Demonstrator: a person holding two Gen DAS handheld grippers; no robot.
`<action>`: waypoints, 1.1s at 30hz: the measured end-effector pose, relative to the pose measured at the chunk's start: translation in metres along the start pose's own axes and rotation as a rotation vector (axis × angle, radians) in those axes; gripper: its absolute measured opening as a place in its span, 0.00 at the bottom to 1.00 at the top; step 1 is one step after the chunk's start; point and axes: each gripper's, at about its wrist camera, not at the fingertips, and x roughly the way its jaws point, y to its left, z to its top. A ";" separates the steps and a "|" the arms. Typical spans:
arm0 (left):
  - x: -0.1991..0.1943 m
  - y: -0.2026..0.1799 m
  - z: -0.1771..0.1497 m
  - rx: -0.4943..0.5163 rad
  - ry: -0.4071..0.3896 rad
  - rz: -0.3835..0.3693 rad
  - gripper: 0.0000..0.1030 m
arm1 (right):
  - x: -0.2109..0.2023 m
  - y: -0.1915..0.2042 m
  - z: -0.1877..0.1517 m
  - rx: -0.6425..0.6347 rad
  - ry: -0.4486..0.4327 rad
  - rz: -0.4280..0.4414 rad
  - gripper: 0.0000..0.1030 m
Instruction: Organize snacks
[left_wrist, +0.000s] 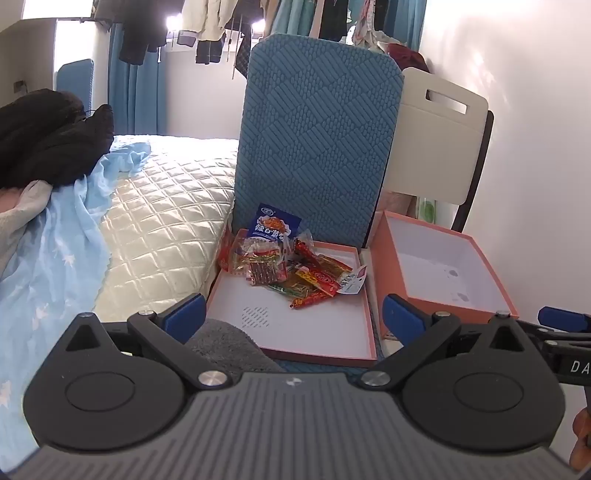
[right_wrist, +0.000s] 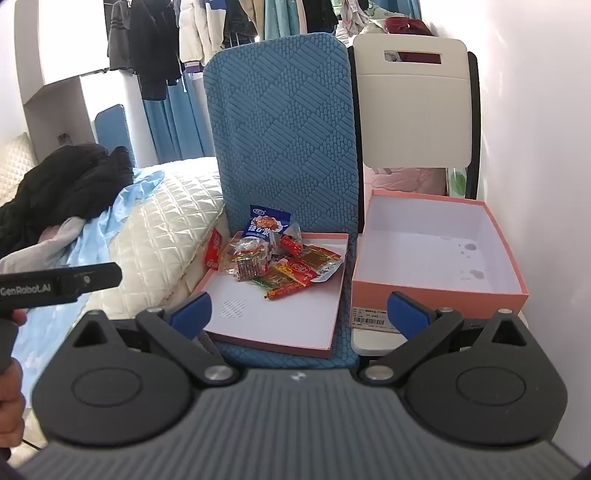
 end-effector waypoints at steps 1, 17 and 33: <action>0.000 -0.001 0.000 0.004 -0.001 -0.002 1.00 | 0.000 0.000 0.000 0.000 -0.001 0.001 1.00; -0.001 -0.003 -0.001 0.015 -0.002 -0.012 1.00 | -0.001 -0.006 0.003 0.005 -0.010 -0.013 1.00; 0.002 -0.001 -0.003 0.005 0.002 -0.010 1.00 | 0.002 -0.007 0.000 -0.003 -0.006 -0.017 1.00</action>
